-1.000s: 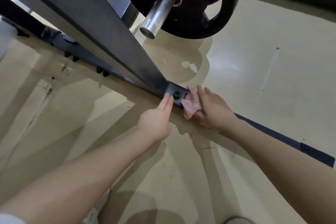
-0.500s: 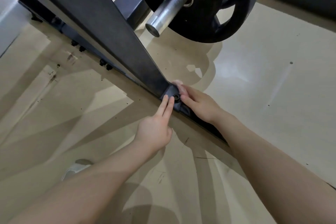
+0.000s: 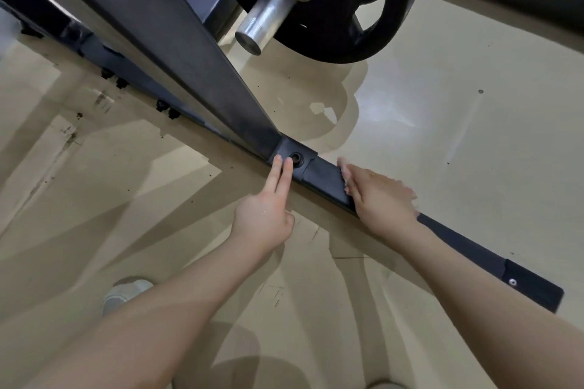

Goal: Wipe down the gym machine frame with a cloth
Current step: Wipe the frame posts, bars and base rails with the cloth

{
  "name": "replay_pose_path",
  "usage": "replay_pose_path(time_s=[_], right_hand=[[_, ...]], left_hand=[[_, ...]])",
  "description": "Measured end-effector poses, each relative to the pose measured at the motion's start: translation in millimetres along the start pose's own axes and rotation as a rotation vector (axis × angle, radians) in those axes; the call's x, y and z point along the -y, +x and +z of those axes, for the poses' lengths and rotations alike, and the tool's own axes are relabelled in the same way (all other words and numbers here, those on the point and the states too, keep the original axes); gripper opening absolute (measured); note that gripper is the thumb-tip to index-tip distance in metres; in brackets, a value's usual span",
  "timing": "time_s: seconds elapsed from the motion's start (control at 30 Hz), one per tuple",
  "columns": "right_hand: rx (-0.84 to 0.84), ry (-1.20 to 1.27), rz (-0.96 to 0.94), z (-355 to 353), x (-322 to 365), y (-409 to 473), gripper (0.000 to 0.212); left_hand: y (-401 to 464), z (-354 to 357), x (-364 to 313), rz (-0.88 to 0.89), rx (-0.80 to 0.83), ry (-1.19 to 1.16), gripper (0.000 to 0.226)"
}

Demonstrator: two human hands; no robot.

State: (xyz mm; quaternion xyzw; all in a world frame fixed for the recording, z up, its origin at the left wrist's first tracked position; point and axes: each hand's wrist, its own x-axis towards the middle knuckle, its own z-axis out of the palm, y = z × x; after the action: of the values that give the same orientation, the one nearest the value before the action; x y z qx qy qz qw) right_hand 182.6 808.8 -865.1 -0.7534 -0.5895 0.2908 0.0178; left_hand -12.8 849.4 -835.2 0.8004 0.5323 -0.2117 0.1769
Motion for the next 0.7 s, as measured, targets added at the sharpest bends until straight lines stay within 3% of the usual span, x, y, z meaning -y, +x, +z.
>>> replay_pose_path(time_s=[0.1,0.27,0.43,0.5,0.6,0.7], right_hand=[[-0.117,-0.068,-0.077,10,31,18,0.022],[-0.238,0.000,-0.226,26,35,12,0.048],[-0.338,-0.090,-0.044,19,-5,-33,0.038],[-0.257,-0.115,-0.093,12,21,-16,0.037],[-0.071,-0.119,-0.098,13,56,16,0.053],[-0.094,-0.151,-0.187,28,43,1,0.059]], left_hand=[[0,1,-1,-0.001,0.005,-0.010,0.086],[2,3,1,0.011,-0.009,0.023,0.086],[2,3,3,0.032,-0.033,0.018,0.083],[3,3,6,0.036,-0.041,0.010,0.082],[5,4,13,0.050,-0.043,-0.022,0.079],[5,6,23,0.103,-0.049,-0.041,0.077]])
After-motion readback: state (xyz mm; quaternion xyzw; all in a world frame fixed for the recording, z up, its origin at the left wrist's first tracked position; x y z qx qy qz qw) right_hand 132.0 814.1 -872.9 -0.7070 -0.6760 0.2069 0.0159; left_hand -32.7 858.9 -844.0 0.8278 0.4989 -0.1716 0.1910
